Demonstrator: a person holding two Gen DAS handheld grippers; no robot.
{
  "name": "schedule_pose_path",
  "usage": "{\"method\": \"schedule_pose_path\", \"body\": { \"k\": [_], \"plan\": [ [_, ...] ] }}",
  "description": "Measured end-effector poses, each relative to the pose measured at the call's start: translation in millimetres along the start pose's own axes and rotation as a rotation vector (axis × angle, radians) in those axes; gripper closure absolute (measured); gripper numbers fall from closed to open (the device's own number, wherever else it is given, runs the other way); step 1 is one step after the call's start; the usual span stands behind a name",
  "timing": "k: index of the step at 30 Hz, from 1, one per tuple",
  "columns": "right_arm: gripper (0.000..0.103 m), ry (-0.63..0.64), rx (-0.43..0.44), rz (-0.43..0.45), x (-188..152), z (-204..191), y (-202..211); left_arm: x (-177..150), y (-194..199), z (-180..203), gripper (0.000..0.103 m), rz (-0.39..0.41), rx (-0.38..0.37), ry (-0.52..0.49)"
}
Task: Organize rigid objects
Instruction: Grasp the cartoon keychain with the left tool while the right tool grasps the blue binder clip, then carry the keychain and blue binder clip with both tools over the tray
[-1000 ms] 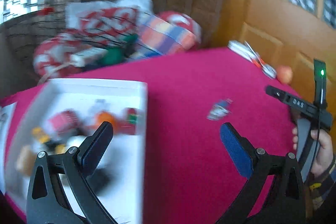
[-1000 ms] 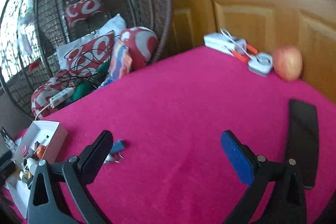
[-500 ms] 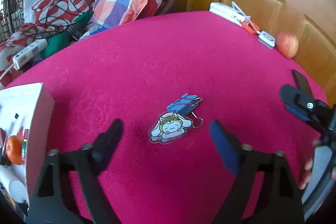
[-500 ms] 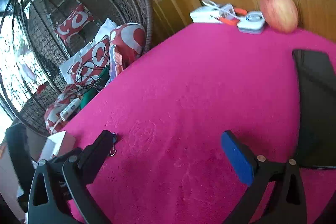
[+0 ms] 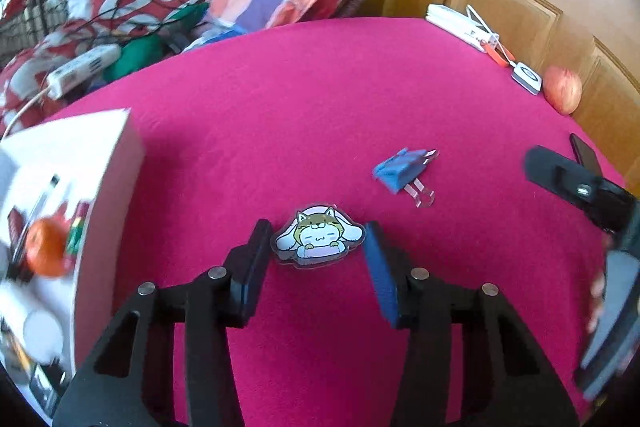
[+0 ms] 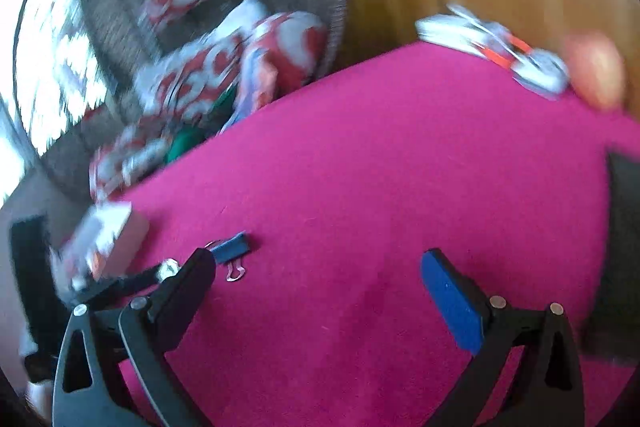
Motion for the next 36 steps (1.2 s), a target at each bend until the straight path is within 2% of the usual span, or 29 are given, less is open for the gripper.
{"method": "schedule_pose_path", "body": {
  "k": [4, 6, 8, 10, 12, 14, 17, 18, 19, 25, 28, 32, 36],
  "plan": [
    [0.001, 0.194, 0.004, -0.067, 3.6, -39.0, -27.2, -3.9, 3.0, -7.1, 0.056, 0.005, 0.004, 0.004],
    [0.001, 0.261, -0.034, -0.083, 4.3, -47.3, -40.2, -3.7, 3.1, -7.5, 0.055, 0.002, -0.005, 0.002],
    [0.004, 0.316, -0.054, -0.106, 2.4, -53.4, -51.2, -3.5, 2.7, -9.1, 0.049, -0.001, -0.008, 0.001],
    [0.023, 0.336, -0.052, -0.142, -1.5, -55.7, -60.7, -2.8, 1.3, -10.7, 0.038, -0.004, 0.003, -0.003],
    [0.036, 0.338, -0.056, -0.180, -5.7, -53.7, -67.6, -1.6, -1.4, -11.0, 0.037, -0.006, 0.013, -0.007],
    [0.039, 0.336, -0.046, -0.173, -2.5, -53.4, -67.0, 1.2, -3.9, -10.1, 0.037, -0.007, 0.015, -0.015],
    [0.071, 0.335, -0.023, -0.166, -1.9, -54.8, -64.5, -0.2, -4.6, -8.3, 0.039, -0.006, 0.026, -0.039],
    [0.072, 0.331, -0.016, -0.161, -2.1, -54.4, -62.2, -1.7, -3.7, -7.5, 0.043, -0.003, 0.035, -0.053],
    [0.072, 0.323, -0.008, -0.154, -2.5, -53.2, -59.1, -3.1, -1.9, -7.3, 0.058, 0.003, 0.043, -0.062],
    [0.072, 0.248, 0.007, -0.046, 3.0, -52.8, -22.5, -9.5, 13.7, -5.2, 0.058, 0.029, 0.009, -0.034],
    [0.072, 0.221, 0.009, 0.033, 6.2, -53.7, 8.2, -6.3, 32.9, 0.2, 0.058, 0.070, -0.001, -0.025],
    [0.072, 0.160, 0.056, 0.119, 16.5, -57.0, 47.8, -0.2, 64.5, 10.5, 0.058, 0.134, 0.000, -0.039],
    [0.072, 0.171, 0.076, 0.192, 25.5, -71.5, 78.6, 6.7, 98.9, 17.4, 0.058, 0.198, -0.010, -0.036]
  ]
}}
Point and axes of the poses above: each gripper's, at about its wrist camera, not at the fingertips, and y roughly against the way its jaws point, z to its right, x to its top, the point moved 9 cm from there along -y, roughly the way its jaws point, and after that the axes turned 2 degrees about -z, right-handed, at the moved point
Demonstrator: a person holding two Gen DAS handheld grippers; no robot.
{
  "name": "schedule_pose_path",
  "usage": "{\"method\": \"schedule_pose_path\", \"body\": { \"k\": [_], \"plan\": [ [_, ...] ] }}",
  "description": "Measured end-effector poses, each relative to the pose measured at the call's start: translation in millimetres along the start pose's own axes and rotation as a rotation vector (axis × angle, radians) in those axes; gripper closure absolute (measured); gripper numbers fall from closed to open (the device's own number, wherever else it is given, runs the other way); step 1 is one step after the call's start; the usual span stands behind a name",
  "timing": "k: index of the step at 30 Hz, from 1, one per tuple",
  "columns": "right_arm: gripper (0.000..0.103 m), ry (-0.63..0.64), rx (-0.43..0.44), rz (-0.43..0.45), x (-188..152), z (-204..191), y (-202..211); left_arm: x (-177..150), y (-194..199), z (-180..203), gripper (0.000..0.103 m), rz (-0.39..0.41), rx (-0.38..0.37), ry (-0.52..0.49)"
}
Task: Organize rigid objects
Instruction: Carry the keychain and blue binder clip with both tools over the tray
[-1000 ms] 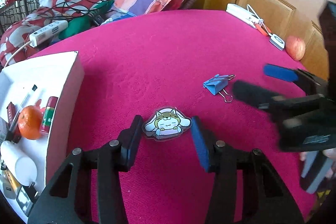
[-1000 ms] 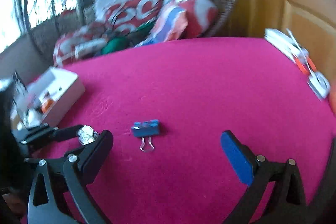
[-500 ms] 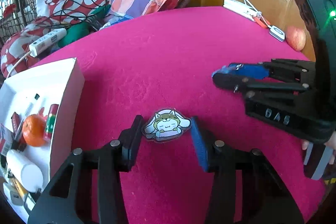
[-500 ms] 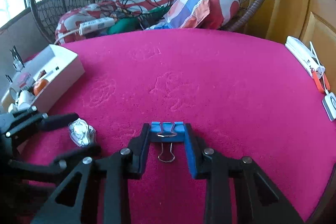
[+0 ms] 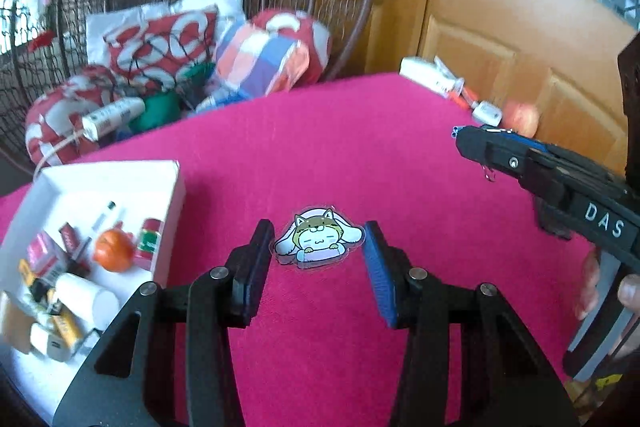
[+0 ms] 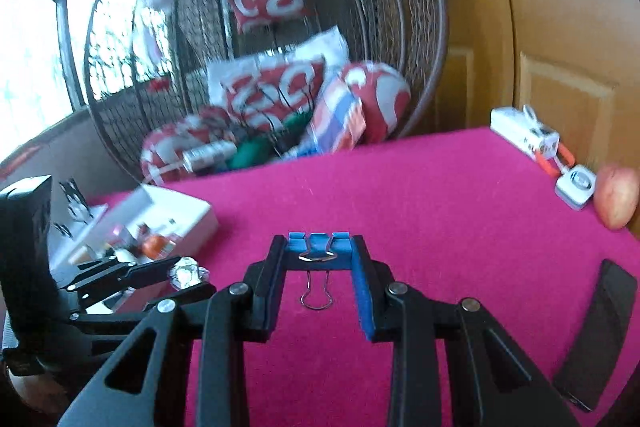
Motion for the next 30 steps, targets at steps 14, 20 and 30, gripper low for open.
{"method": "schedule_pose_path", "body": {
  "k": [14, 20, 30],
  "plan": [
    [0.072, 0.086, 0.051, 0.129, 25.2, -52.4, 50.4, 17.6, 91.5, -9.6, 0.058, 0.159, 0.026, 0.008],
    [0.072, 0.117, 0.078, 0.146, 27.7, -75.7, 58.4, 17.3, 117.6, -28.5, 0.058, 0.200, 0.047, 0.046],
    [0.072, 0.169, 0.103, 0.155, 28.6, -107.1, 67.0, 9.9, 142.7, -45.3, 0.058, 0.237, 0.065, 0.067]
  ]
}}
Point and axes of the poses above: each gripper's, at about its wrist camera, not at the fingertips, and y roughly against the way its jaws point, z to its right, x to its top, the point moved 9 cm from there along -y, roughly the way its jaws point, and after that the axes turned 2 degrees about -z, right-handed, at the moved point
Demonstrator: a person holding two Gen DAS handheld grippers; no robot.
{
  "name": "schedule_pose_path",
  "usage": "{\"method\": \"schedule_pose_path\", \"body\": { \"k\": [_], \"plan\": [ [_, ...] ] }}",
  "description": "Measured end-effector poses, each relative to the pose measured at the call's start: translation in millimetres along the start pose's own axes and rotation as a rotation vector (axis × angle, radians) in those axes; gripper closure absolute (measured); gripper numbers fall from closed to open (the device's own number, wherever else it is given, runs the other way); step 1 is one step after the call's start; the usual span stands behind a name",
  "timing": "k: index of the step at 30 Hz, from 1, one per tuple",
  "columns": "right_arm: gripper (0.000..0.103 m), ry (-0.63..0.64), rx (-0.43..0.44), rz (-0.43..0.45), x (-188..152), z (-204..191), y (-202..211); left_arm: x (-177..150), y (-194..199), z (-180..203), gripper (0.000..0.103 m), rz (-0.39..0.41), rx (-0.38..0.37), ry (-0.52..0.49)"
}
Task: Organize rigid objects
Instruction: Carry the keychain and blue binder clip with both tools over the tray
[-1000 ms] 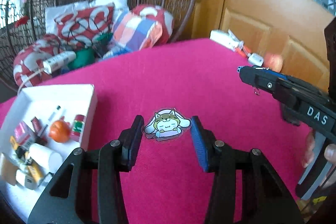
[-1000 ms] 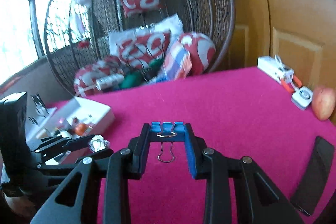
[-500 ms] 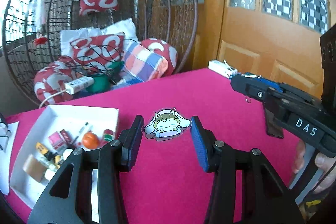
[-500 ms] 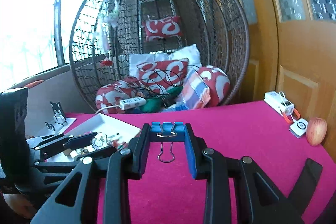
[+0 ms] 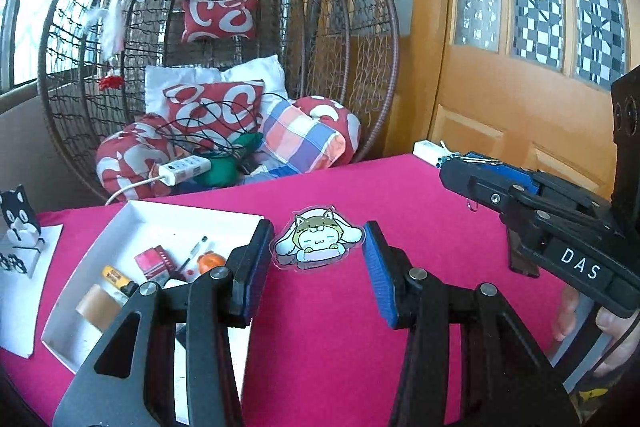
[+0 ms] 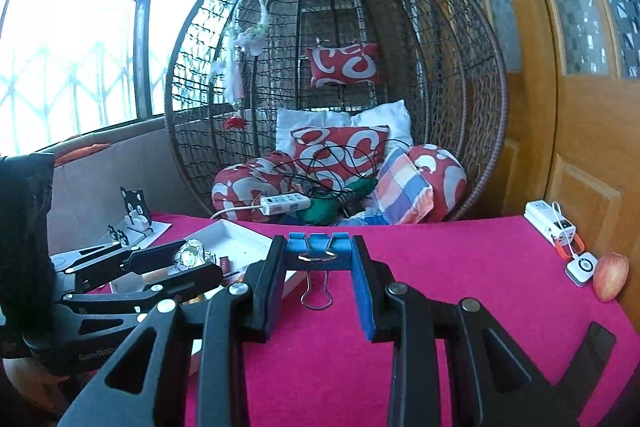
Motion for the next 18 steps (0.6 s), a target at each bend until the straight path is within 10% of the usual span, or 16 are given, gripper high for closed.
{"method": "schedule_pose_path", "body": {
  "k": [18],
  "plan": [
    [0.072, 0.050, 0.048, -0.011, 8.7, -42.3, -10.7, -2.9, 33.8, -52.0, 0.058, 0.055, 0.065, 0.078]
  ]
}}
Point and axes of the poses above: each gripper's, at about its wrist camera, not at the fingertips, and y roughly against the way its jaws point, z to its right, x to its top, the point moved 9 cm from there along -y, roughly the way its jaws point, and after that the axes turned 2 degrees about -z, right-handed, at the moved point
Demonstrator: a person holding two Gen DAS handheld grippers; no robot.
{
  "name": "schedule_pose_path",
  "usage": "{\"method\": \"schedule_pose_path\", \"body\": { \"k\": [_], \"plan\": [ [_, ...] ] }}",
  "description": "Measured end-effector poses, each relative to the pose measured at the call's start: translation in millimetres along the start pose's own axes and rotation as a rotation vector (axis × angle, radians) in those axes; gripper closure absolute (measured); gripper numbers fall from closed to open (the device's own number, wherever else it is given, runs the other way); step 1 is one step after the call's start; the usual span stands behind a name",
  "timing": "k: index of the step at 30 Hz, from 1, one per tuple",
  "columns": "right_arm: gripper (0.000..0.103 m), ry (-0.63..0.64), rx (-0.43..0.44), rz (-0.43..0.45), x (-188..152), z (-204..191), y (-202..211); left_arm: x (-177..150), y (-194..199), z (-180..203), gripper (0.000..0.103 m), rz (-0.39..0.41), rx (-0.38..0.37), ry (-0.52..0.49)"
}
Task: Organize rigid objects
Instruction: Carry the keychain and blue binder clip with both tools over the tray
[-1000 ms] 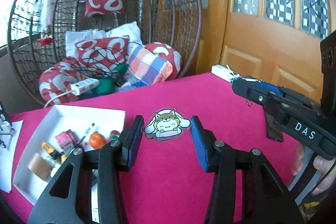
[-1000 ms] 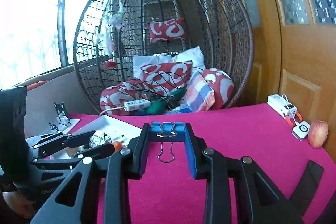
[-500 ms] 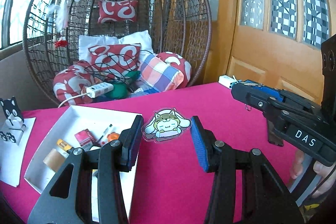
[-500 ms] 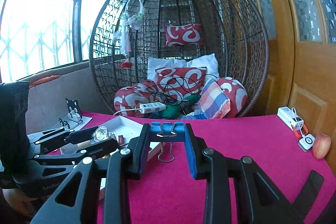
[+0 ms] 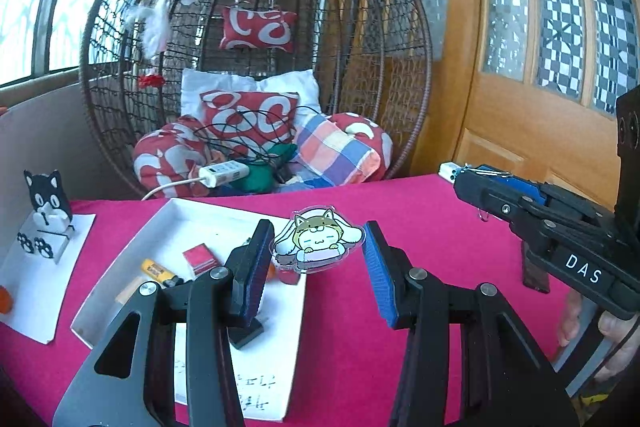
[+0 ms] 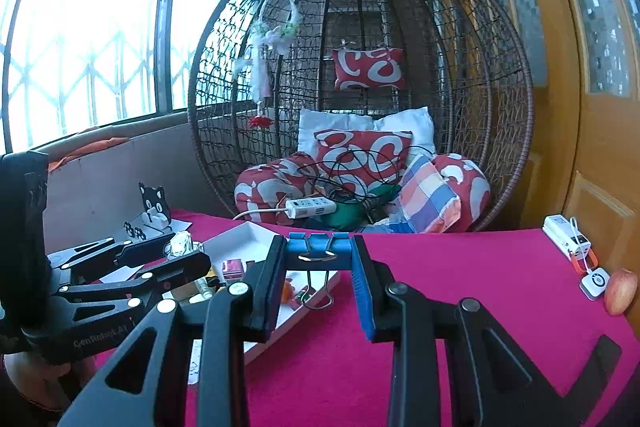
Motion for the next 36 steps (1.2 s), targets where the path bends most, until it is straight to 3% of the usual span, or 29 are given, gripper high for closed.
{"method": "schedule_pose_path", "body": {
  "k": [25, 36],
  "plan": [
    [0.072, 0.074, 0.124, -0.071, 18.3, -66.7, -61.2, -7.0, 10.3, -103.5, 0.058, 0.009, 0.139, 0.139],
    [0.072, 0.060, 0.160, -0.136, 9.4, -82.7, -98.9, -2.8, -5.6, -135.0, 0.058, -0.007, 0.199, 0.132]
  ]
}}
Point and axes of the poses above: each gripper's, at about its wrist camera, not at the fingertips, and y roughly against the way its jaws point, z to its right, x to its top, the point moved 9 cm from there along -y, roughly the way its jaws point, and after that the axes turned 2 degrees about -z, right-handed, at the moved point
